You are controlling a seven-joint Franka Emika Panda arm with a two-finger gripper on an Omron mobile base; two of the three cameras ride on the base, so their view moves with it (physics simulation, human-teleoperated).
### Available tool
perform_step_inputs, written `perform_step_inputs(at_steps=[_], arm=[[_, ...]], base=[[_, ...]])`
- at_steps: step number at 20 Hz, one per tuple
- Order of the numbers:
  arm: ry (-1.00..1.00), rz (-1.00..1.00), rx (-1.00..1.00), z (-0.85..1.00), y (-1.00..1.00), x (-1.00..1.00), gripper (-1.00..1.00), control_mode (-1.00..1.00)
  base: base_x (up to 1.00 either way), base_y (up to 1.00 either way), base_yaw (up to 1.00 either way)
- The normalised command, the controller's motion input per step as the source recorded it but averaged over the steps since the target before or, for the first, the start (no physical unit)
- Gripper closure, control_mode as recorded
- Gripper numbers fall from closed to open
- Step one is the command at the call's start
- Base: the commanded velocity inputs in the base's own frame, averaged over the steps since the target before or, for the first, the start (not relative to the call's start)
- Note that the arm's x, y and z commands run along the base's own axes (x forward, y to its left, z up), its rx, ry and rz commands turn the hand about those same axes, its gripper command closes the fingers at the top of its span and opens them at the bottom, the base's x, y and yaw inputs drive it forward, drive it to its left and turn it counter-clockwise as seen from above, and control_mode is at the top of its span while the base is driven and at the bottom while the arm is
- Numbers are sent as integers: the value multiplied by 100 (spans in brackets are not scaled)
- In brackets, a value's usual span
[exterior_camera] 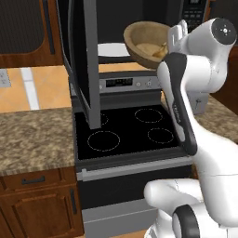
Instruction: Pick the onion from the sink and place it in the bowl. Then pick the bowl and place it in the microwave. Then close the microwave door and press the start button.
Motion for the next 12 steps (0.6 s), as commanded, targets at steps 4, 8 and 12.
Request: perform_step_inputs(at_steps=[4,8,12], arm=[[1,0,-4,0,19,100,100,-100],[2,0,-5,-2,15,100,100,-100],[2,0,-4,-3,8,100,100,-100]], base=[[0,0,0],[0,0,0],[0,0,0]])
